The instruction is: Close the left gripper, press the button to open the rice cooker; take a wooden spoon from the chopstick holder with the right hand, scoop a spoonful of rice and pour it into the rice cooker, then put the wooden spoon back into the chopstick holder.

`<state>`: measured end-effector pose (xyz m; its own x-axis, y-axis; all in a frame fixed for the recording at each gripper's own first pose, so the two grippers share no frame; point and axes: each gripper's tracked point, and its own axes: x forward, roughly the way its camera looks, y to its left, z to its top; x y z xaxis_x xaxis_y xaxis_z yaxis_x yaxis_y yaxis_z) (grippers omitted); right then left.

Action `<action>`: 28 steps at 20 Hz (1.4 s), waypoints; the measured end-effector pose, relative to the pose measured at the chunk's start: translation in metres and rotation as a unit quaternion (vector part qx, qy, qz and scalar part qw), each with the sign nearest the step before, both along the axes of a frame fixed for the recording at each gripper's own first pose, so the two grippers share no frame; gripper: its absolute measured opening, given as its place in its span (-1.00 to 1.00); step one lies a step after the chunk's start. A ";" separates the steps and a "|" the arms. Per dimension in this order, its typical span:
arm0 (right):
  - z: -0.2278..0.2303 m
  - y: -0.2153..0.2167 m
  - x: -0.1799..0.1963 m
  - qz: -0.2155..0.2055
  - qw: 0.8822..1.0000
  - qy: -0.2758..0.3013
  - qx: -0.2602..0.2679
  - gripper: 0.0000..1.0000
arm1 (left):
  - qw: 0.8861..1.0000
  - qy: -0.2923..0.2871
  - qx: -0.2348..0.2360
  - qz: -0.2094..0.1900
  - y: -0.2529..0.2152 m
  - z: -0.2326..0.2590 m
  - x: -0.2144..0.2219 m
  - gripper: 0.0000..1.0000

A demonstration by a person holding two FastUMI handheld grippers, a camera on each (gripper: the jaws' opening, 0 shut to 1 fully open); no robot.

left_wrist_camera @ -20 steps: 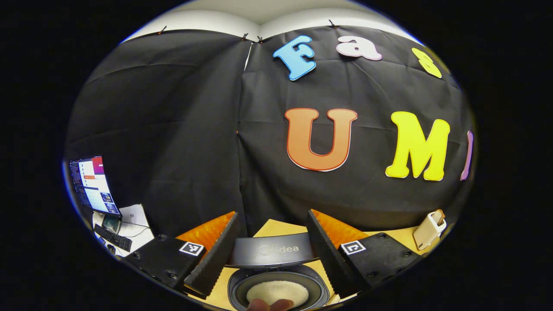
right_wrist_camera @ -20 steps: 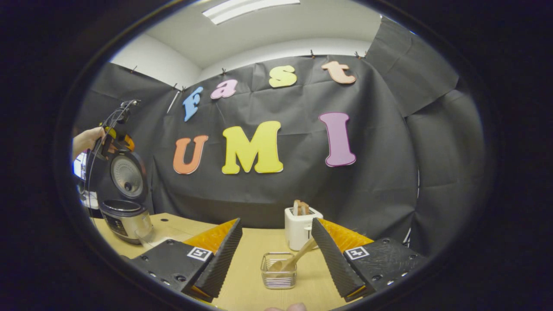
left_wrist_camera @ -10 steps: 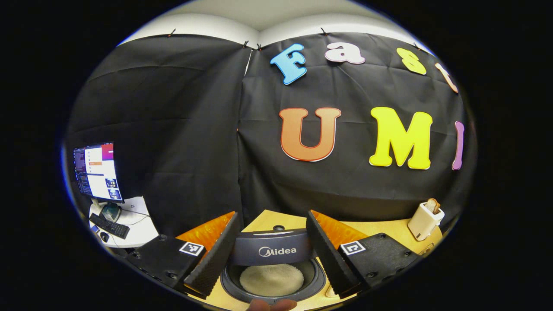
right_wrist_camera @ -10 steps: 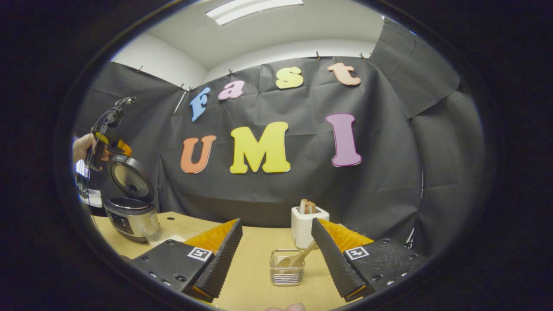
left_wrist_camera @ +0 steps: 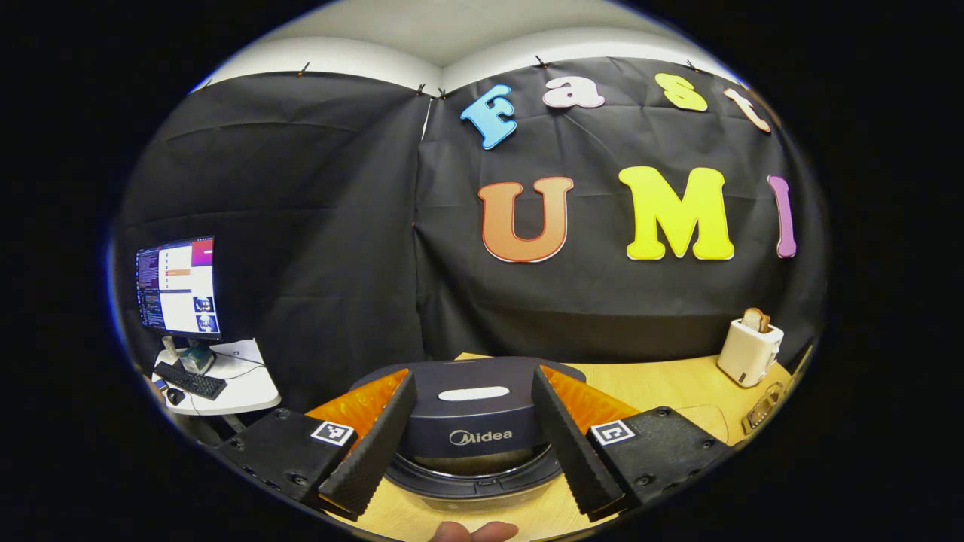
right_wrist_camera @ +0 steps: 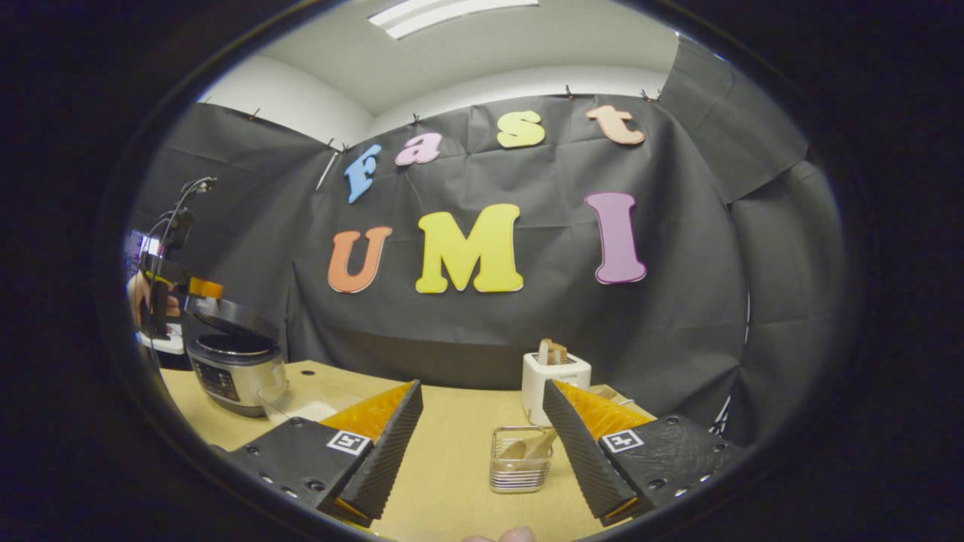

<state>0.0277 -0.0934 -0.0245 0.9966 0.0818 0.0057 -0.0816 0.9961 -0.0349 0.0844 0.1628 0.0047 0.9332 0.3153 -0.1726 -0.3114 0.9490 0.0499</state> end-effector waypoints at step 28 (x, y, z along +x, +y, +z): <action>-0.042 0.042 0.013 0.021 0.997 0.053 0.044 0.91 | 1.000 0.010 0.011 -0.017 -0.007 -0.072 -0.025 0.92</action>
